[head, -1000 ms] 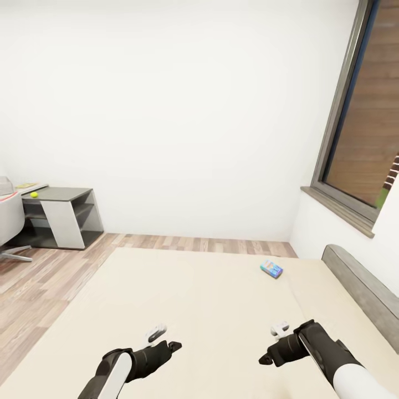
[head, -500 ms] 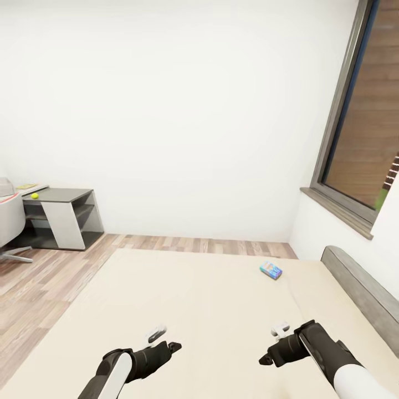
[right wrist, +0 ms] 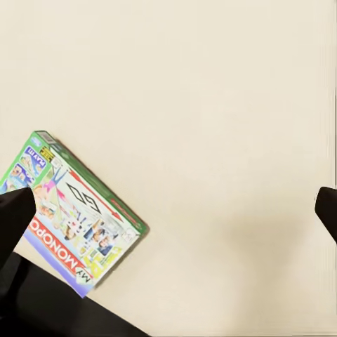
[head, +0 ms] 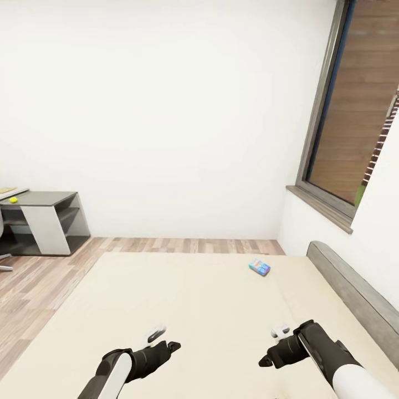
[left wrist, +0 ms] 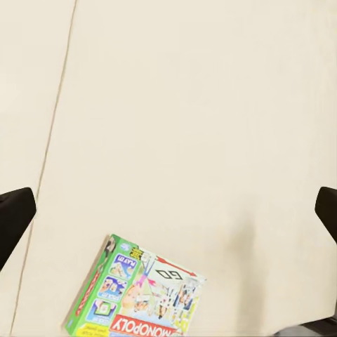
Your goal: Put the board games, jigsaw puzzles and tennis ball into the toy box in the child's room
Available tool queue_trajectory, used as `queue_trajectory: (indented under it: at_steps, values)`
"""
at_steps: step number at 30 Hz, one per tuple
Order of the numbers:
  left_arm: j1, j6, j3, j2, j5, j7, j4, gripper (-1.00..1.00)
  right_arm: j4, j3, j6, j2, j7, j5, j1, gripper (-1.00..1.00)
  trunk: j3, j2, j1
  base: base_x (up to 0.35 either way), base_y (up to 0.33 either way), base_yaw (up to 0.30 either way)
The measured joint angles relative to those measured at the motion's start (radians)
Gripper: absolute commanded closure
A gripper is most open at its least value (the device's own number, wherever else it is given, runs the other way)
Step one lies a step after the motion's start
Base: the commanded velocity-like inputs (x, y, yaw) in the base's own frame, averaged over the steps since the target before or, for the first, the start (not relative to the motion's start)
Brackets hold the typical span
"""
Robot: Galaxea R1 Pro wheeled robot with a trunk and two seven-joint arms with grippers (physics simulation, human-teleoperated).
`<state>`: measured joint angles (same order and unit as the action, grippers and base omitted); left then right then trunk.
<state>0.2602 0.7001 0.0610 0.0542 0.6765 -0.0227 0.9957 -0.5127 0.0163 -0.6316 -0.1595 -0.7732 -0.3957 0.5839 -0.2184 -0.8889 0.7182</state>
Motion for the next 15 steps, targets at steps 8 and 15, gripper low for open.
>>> queue_trajectory:
  at_steps: [8,15]
  values:
    - [0.000,-0.008,-0.003,0.000,-0.001,-0.001,-0.001,-1.00,-0.001,0.000,-0.010,-0.001,-0.001,0.001,0.000,-1.00,0.000,0.000,0.000,0.000,0.000,-0.059]
    - [0.000,-0.015,-0.004,-0.001,-0.001,-0.001,-0.002,-1.00,-0.001,0.000,-0.012,-0.001,0.000,0.001,0.000,-1.00,0.000,0.000,0.000,0.000,0.000,-0.016]
